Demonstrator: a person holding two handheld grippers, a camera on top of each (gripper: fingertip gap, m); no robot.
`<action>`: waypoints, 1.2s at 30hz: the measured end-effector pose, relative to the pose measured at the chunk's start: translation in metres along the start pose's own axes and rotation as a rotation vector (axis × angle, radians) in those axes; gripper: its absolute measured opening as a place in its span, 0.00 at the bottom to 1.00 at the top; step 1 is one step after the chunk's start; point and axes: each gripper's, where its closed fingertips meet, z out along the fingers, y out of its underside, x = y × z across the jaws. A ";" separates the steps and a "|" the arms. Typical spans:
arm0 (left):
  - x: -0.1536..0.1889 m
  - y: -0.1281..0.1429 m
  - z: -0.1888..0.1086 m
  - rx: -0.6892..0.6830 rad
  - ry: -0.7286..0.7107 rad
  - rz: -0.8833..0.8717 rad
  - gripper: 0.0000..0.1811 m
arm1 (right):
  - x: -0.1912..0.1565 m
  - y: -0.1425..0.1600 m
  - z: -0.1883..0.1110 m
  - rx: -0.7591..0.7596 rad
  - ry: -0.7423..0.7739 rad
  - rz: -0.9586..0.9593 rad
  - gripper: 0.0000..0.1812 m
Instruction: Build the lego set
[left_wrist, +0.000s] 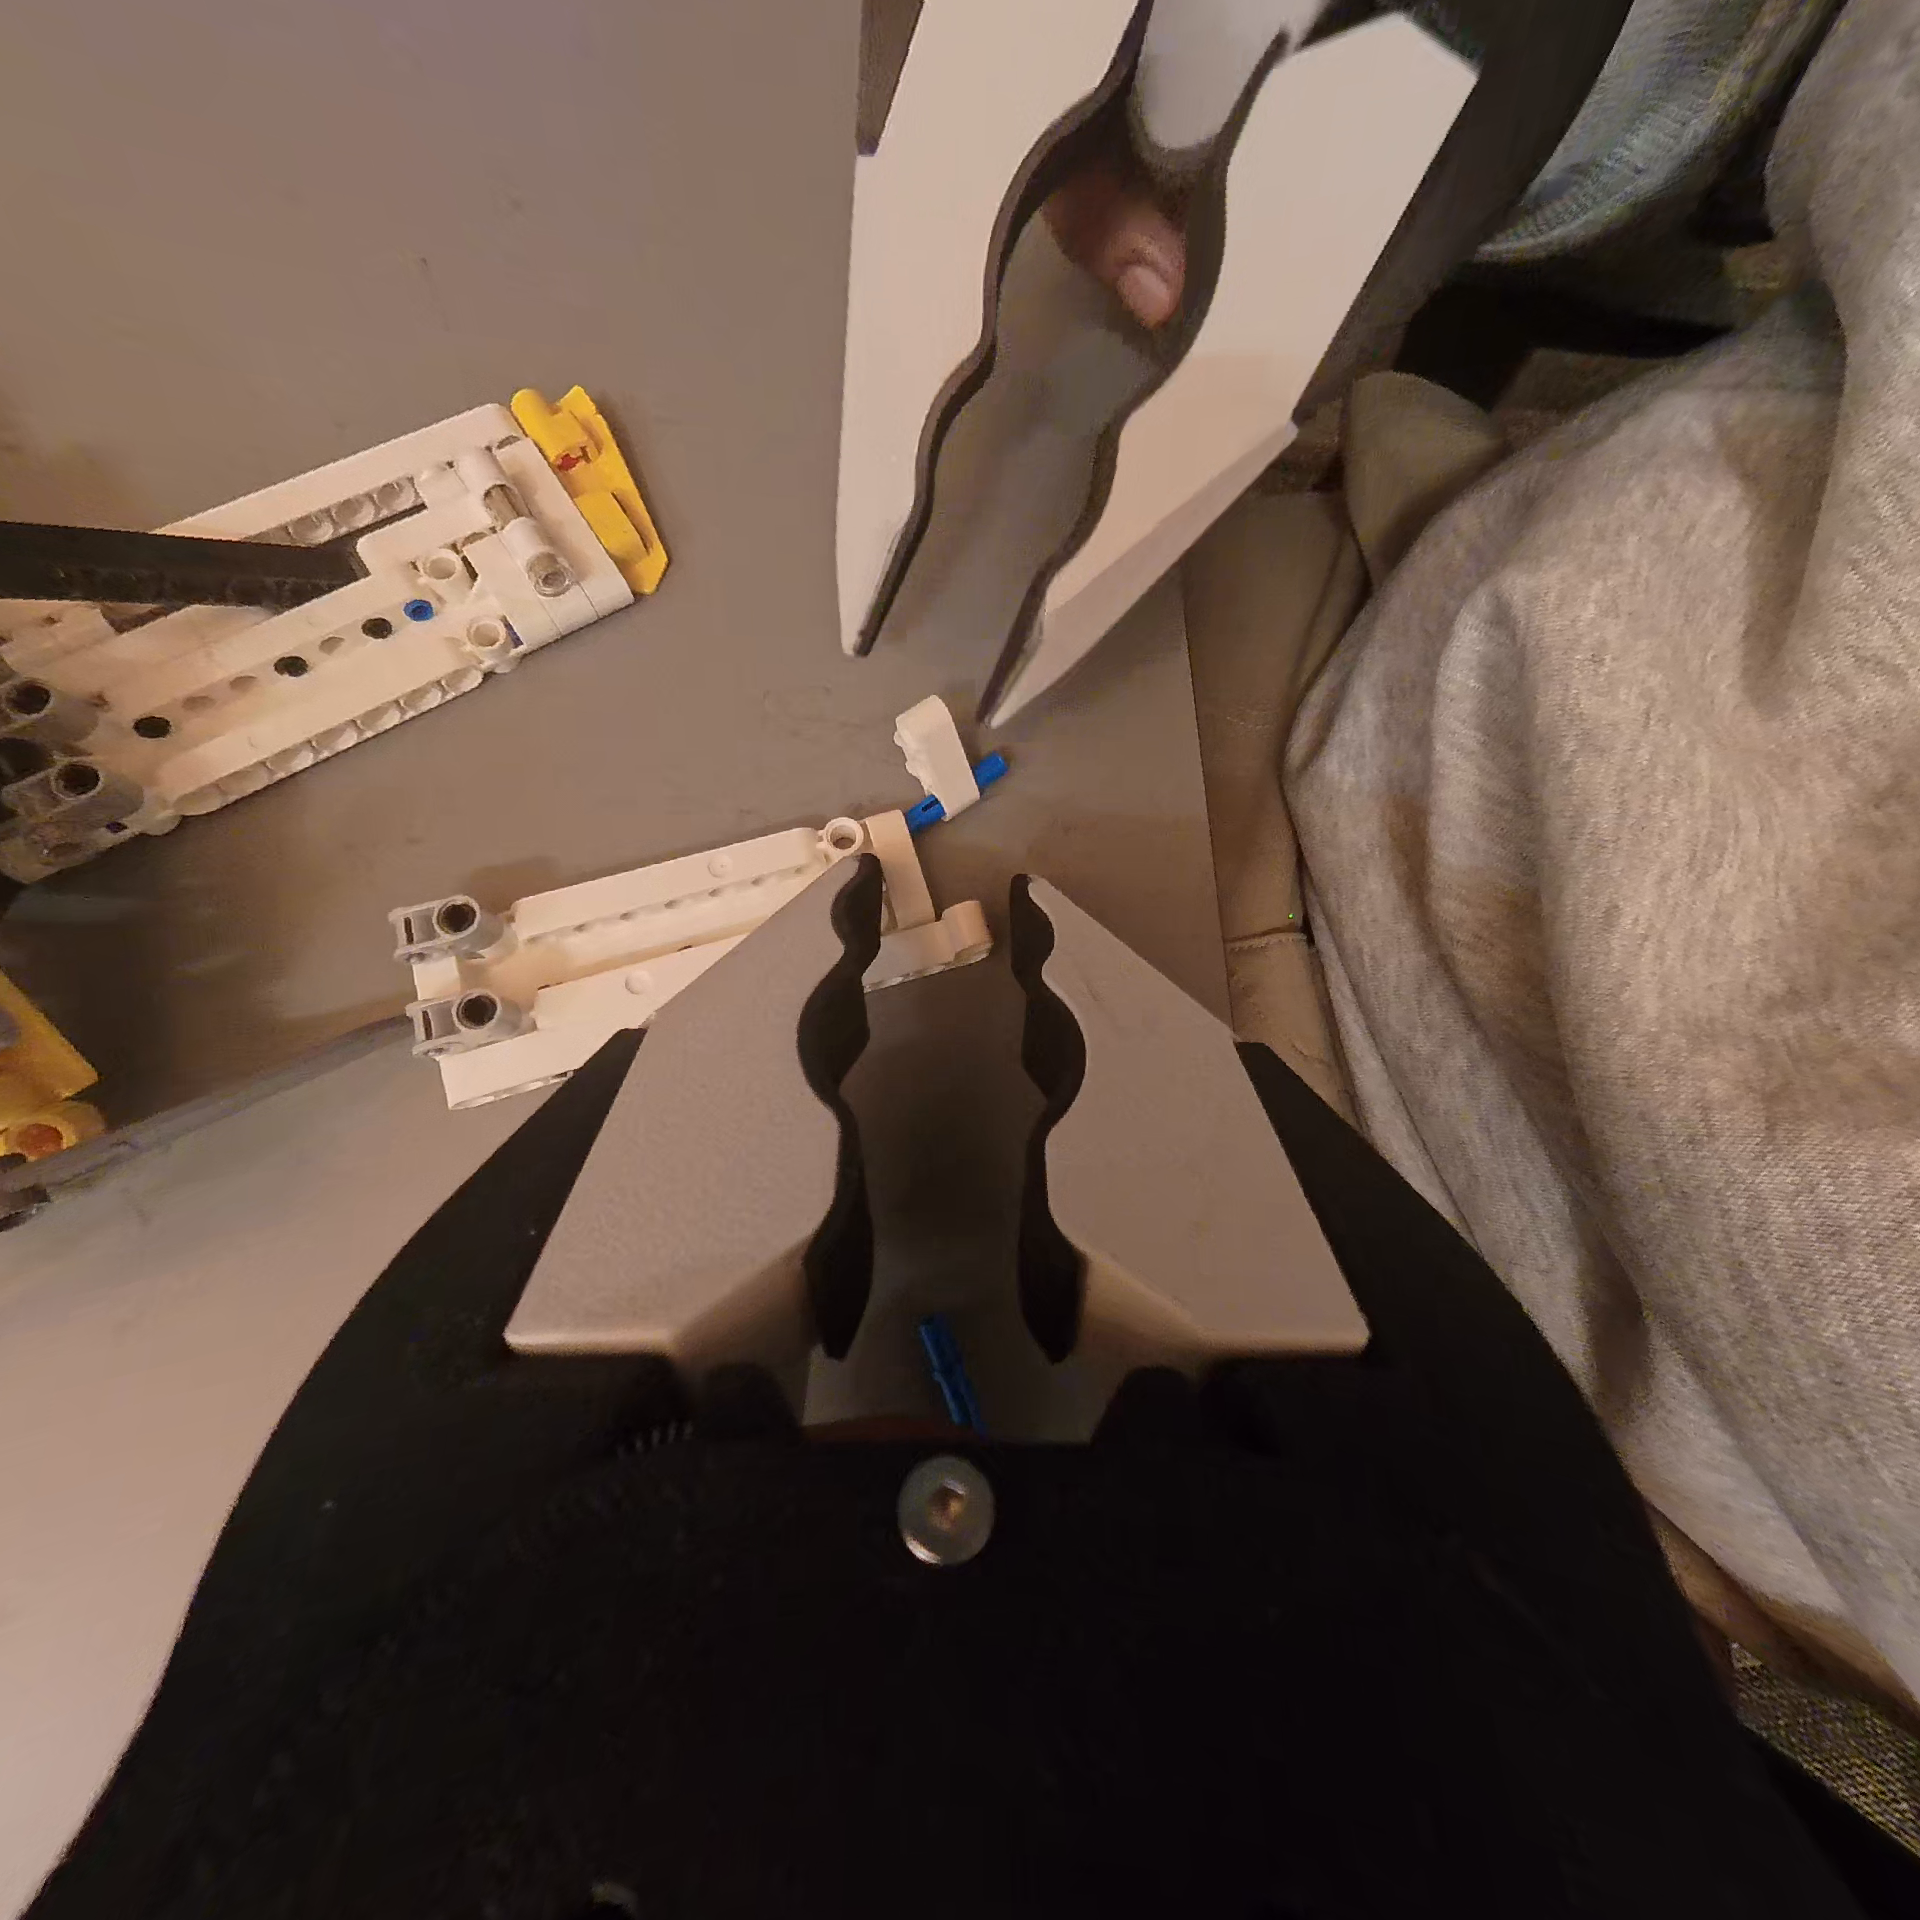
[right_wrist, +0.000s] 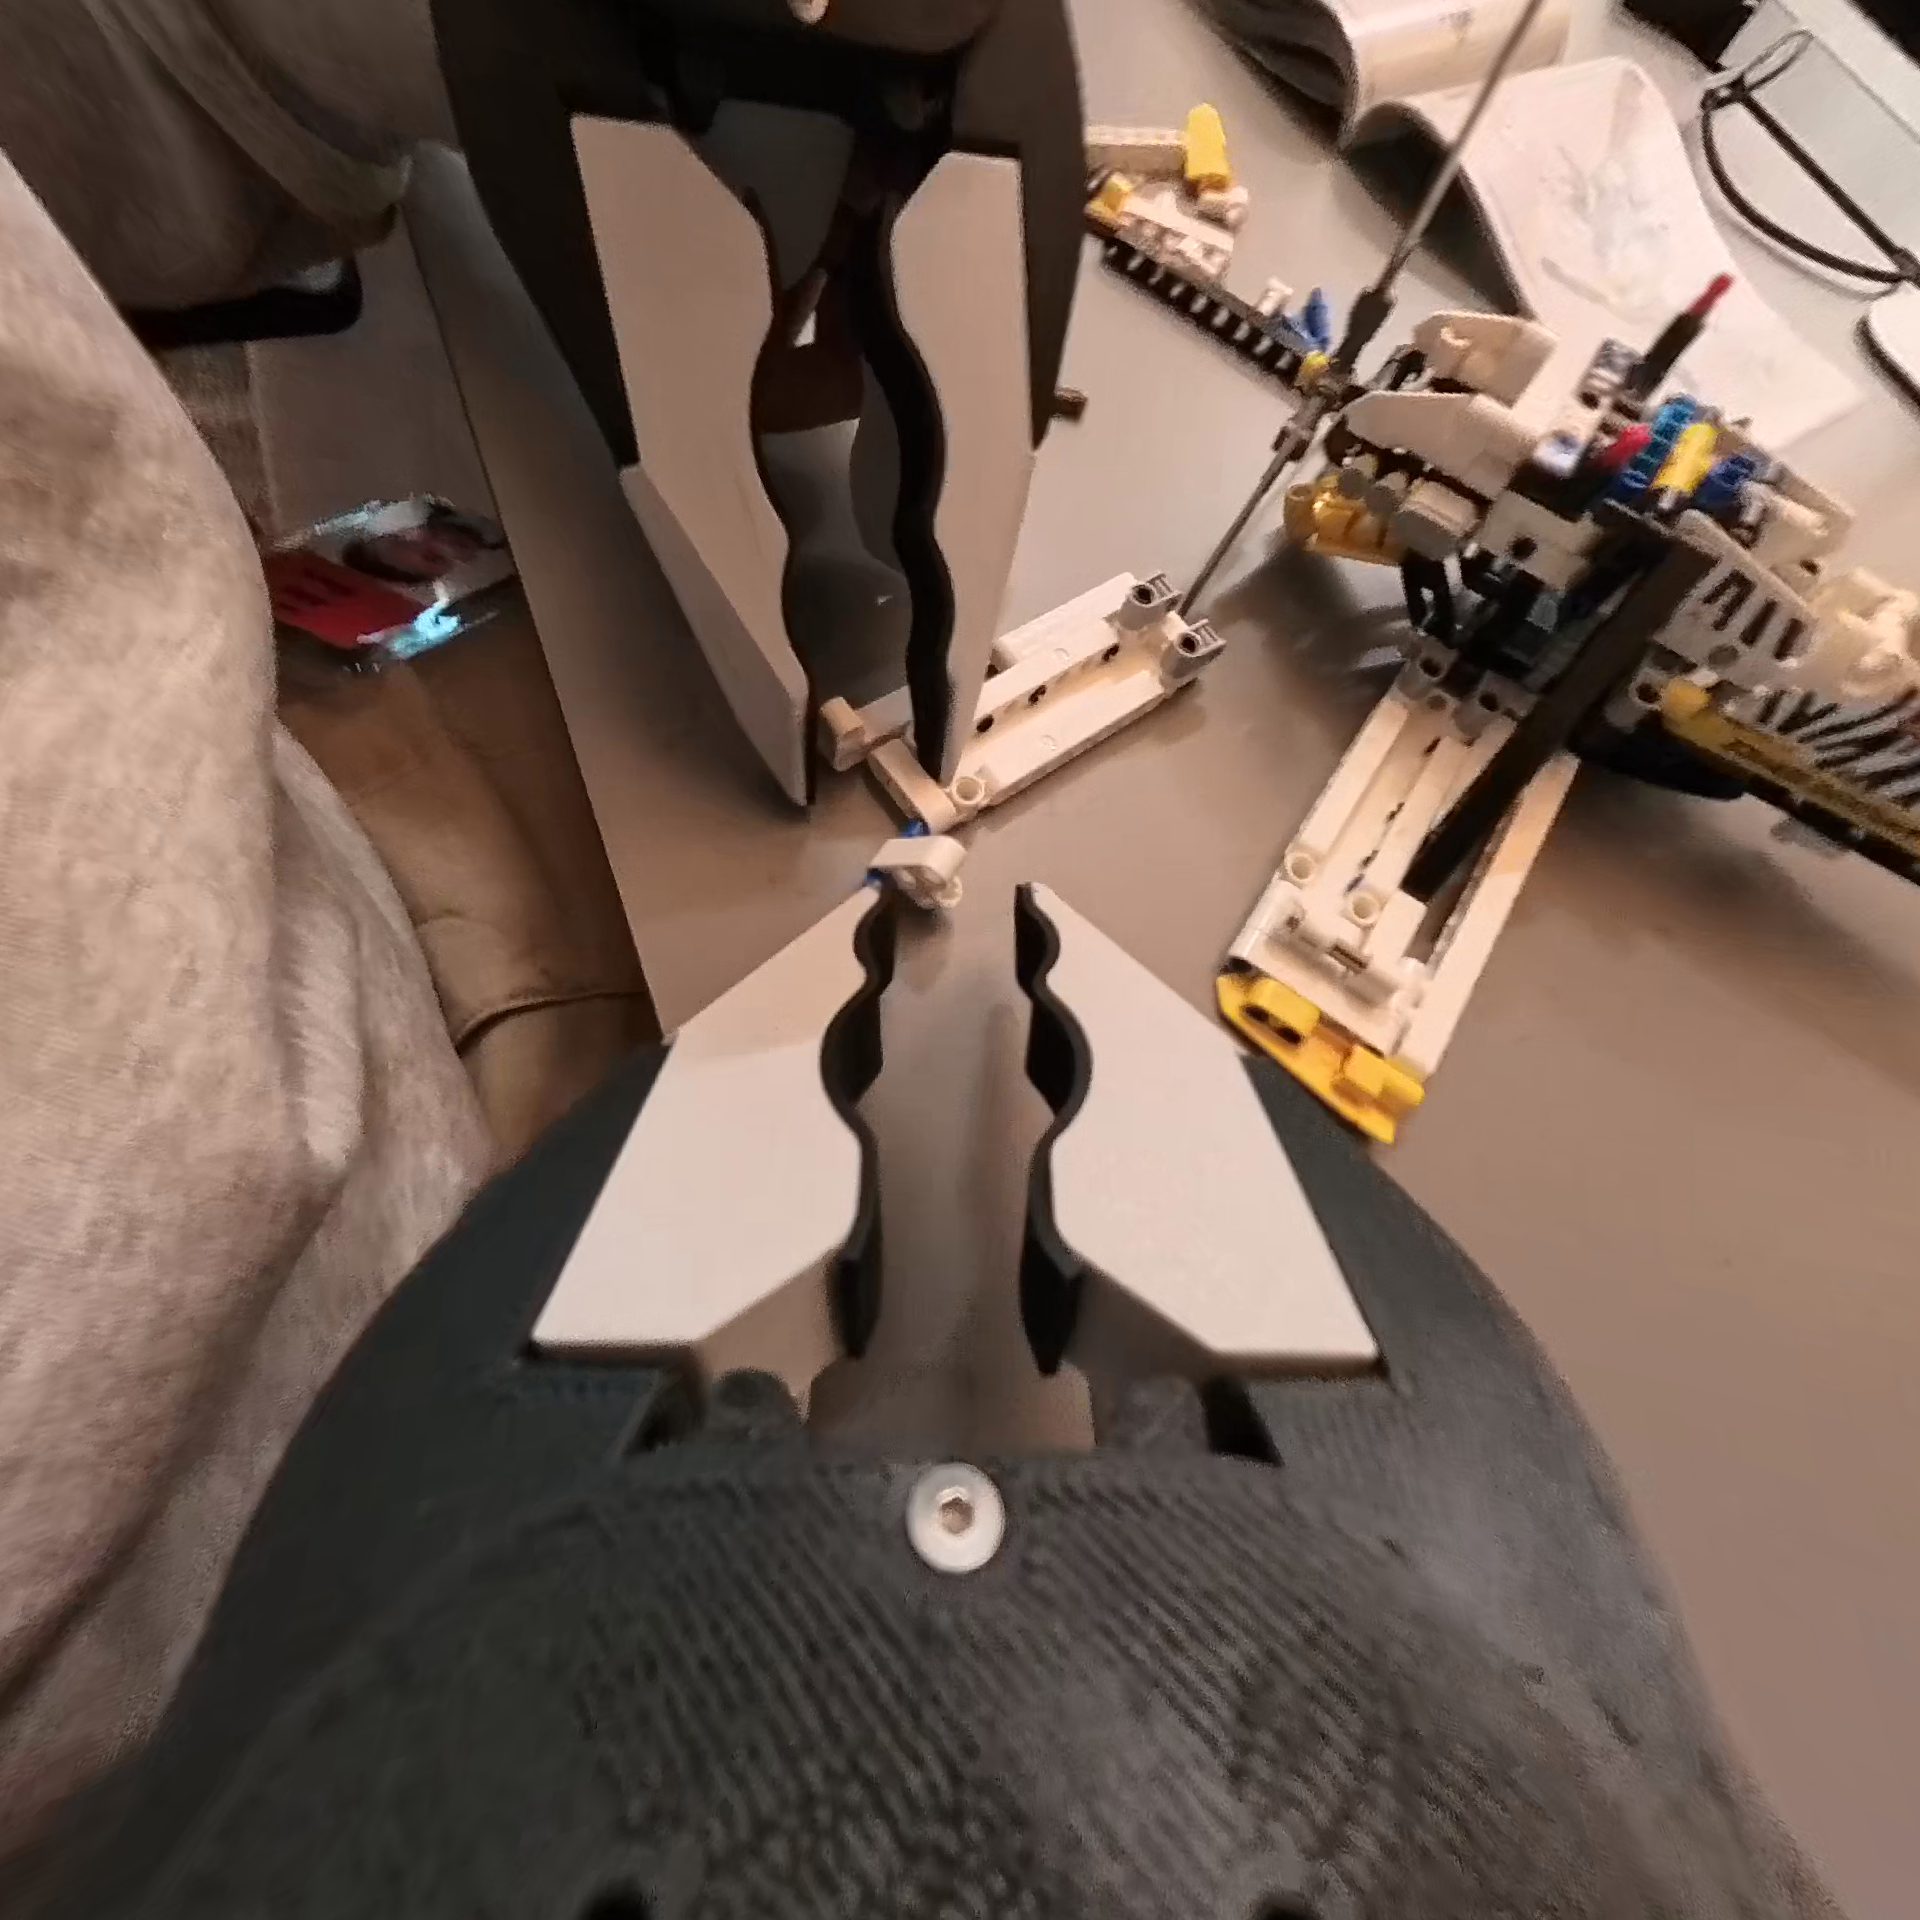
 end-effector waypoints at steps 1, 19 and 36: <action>0.000 0.000 0.000 0.000 0.000 0.001 0.13 | -0.001 0.002 0.003 -0.017 -0.006 -0.027 0.13; 0.000 0.000 0.000 0.000 0.001 0.001 0.13 | -0.014 0.001 0.011 -0.010 -0.115 -0.167 0.18; 0.001 0.000 0.000 -0.001 0.000 0.005 0.13 | -0.017 -0.001 0.014 0.013 -0.299 -0.163 0.03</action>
